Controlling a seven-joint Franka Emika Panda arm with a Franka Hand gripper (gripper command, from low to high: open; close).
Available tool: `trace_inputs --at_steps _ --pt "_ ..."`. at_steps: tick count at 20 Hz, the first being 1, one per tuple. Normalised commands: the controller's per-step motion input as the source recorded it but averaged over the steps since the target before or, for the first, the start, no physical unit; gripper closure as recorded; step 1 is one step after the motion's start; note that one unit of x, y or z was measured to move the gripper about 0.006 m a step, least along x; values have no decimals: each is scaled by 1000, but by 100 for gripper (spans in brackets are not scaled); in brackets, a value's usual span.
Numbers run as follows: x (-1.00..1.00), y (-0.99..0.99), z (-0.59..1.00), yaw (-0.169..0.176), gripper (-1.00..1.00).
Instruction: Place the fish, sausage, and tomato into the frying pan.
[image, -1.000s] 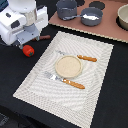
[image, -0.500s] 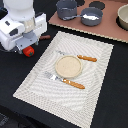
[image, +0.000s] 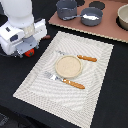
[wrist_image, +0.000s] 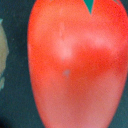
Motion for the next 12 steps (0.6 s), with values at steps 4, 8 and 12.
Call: trace_inputs --at_steps 4,8,12 --pt "-246 16 -299 0 100" --pt "-263 0 -236 0 100" --pt "-213 0 -96 0 100"
